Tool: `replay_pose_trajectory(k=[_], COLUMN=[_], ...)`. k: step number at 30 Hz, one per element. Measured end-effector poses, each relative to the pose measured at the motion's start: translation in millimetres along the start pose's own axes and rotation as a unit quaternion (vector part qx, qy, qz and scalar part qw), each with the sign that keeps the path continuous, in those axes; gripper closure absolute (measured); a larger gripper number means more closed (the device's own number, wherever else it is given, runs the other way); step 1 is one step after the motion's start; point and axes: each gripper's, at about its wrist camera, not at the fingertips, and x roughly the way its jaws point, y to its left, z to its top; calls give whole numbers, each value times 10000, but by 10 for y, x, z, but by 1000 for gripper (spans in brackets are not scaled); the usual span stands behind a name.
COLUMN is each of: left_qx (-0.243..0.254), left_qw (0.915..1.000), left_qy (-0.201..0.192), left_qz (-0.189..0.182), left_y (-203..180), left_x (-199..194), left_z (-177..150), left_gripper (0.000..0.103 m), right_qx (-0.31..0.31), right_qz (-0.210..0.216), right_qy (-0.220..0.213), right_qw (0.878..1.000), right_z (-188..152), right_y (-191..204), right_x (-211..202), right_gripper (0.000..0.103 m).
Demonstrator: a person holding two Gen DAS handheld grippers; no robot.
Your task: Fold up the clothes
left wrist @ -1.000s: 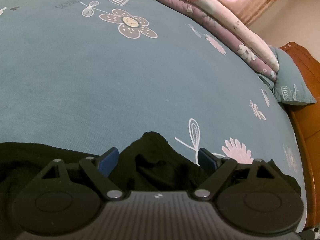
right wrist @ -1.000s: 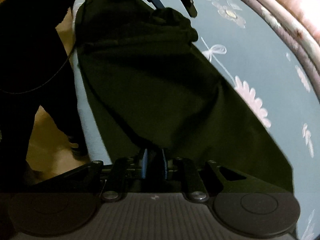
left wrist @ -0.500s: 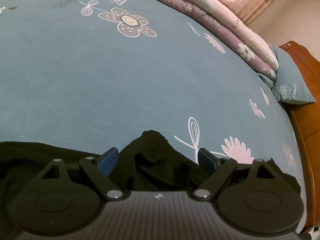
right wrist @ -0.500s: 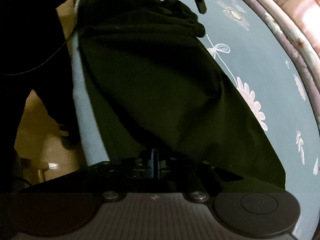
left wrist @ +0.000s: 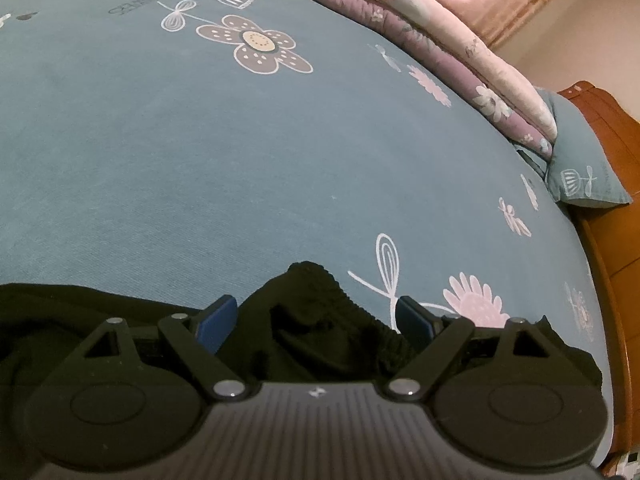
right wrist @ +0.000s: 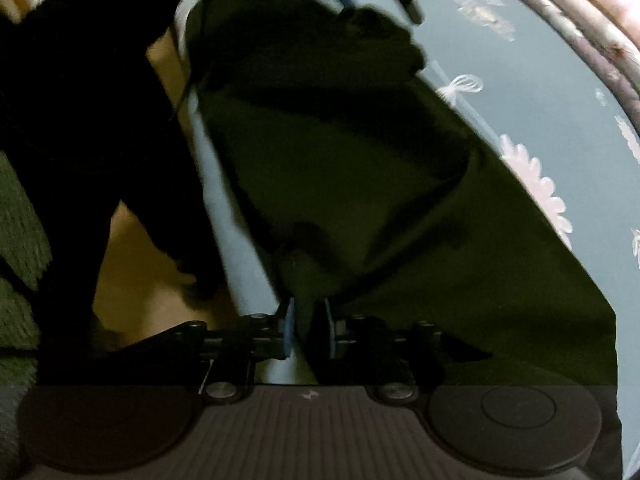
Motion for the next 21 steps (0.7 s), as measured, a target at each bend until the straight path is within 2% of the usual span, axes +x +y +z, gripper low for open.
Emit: replay_pose_trajectory(k=[3,6,7,10,13,18,21], left_qx=[-14,104,178,327,335,436,513], left_qw=[10000,9996,9993,9991,9993,9989,9985], left_qy=[-43,-143,-180,-172,-123,-159,-158], left_qz=[-57,-241,-277,-222,-137,-103,-70], left_y=[3,-32,-55,-115,-146,-240,-287], left_x=[-21,-81,-100,-100,-77,-93,-88], left_z=[-1,-18,-30,-60,-67,-71,-83], left_gripper=[17,17,17,17,17,17,17], right_qx=[325,730,950,1741,2185,2483,2572], right_qz=[-204,-659,-828,-1274,-1517,-1822,-1849], right_qy=[-270,-502,-607,-624,-424,-185,-97], right_qw=[9989,9939,9902,9745,9630,9512,9485], right_z=[21,47,38,-15,-74,-126,-150], right_y=[-104,-207,-249,-393,-495,-636,-648], right_x=[-113,-137,-126,-34,39,71,97], right_gripper=[66,62,57,56,56,53,53])
